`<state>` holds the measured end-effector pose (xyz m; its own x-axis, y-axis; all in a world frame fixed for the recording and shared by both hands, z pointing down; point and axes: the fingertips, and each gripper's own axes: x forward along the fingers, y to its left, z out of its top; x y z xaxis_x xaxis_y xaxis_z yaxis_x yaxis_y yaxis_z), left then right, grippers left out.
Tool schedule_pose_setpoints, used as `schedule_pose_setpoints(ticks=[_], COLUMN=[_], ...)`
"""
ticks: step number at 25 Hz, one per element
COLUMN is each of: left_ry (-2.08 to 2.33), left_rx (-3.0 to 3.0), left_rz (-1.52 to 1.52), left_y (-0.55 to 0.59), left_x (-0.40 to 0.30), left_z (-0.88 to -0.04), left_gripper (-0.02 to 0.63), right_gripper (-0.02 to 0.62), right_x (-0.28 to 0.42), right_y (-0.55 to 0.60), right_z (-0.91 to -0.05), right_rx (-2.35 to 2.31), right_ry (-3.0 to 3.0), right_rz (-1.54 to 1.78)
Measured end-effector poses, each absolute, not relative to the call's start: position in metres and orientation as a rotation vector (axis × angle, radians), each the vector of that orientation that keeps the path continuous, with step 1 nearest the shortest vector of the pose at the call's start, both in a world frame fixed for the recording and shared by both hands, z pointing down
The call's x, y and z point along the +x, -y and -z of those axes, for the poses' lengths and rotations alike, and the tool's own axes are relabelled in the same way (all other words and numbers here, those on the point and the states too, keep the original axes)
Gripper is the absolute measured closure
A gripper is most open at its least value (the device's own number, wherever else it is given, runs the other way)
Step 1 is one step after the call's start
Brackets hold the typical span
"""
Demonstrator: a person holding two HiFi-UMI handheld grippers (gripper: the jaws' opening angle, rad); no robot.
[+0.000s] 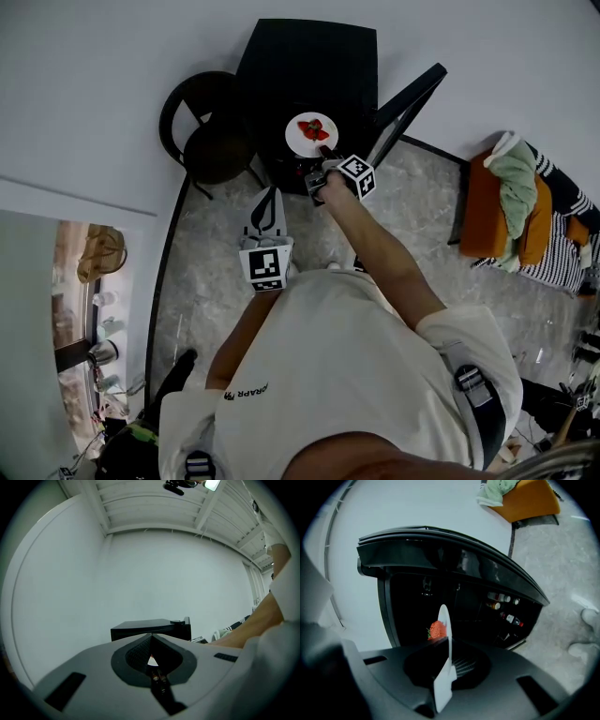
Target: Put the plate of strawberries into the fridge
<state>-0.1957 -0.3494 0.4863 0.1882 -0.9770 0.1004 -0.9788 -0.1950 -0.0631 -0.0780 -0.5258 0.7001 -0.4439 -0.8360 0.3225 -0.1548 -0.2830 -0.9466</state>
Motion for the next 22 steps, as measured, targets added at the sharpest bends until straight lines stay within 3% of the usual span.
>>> schedule_pose_setpoints(ticks=[22], left_ry=[1.94], left_rx=[2.377], left_rz=[-0.199], left_y=[0.354], left_x=[-0.2], left_z=[-0.501], left_gripper=[0.604], right_gripper=[0.575], right_x=[-0.085], right_y=[0.549], right_z=[-0.714], right_rx=[-1.254], right_ry=[-1.426], right_rz=[1.809])
